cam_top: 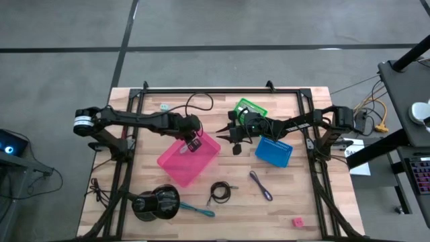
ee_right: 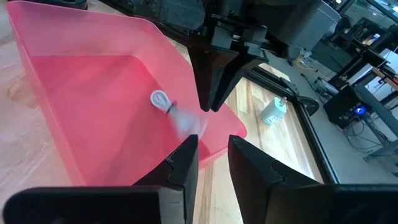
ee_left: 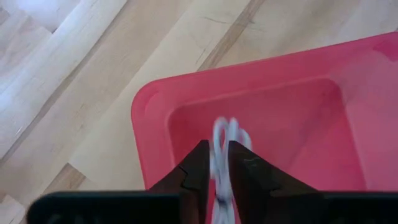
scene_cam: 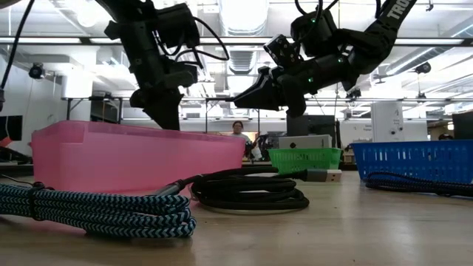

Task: Pick and place items into bin
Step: Put the white charger cable into the pink bin, then put the top white charger adapter into the blue bin

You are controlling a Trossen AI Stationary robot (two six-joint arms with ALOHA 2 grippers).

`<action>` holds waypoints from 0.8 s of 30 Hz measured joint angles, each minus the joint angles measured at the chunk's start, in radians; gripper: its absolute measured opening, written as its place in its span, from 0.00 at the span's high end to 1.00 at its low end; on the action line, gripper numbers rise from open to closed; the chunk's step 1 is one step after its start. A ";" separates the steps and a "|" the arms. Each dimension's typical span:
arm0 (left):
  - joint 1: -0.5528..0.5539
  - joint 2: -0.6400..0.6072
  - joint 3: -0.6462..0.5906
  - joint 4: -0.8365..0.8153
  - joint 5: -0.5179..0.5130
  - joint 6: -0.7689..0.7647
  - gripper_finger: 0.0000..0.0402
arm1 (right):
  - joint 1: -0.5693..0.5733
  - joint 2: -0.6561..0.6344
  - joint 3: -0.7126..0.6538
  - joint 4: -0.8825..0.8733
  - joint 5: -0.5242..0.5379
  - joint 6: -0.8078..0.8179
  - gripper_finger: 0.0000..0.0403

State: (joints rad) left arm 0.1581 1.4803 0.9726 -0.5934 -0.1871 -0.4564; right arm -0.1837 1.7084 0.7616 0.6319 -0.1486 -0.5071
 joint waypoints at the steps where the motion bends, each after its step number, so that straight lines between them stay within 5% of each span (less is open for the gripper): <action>1: 0.000 0.000 0.000 0.000 0.000 0.000 0.87 | 0.000 0.000 0.000 0.000 0.000 -0.001 0.81; 9: 0.000 -0.006 0.002 -0.001 0.000 -0.001 0.74 | 0.000 0.000 0.000 0.000 0.000 -0.001 0.83; 24: -0.005 -0.097 0.070 0.015 0.073 -0.002 0.73 | 0.000 0.000 0.000 0.001 0.000 0.000 0.82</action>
State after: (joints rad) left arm 0.1535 1.3838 1.0428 -0.5787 -0.1142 -0.4587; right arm -0.1841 1.7084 0.7616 0.6327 -0.1486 -0.5072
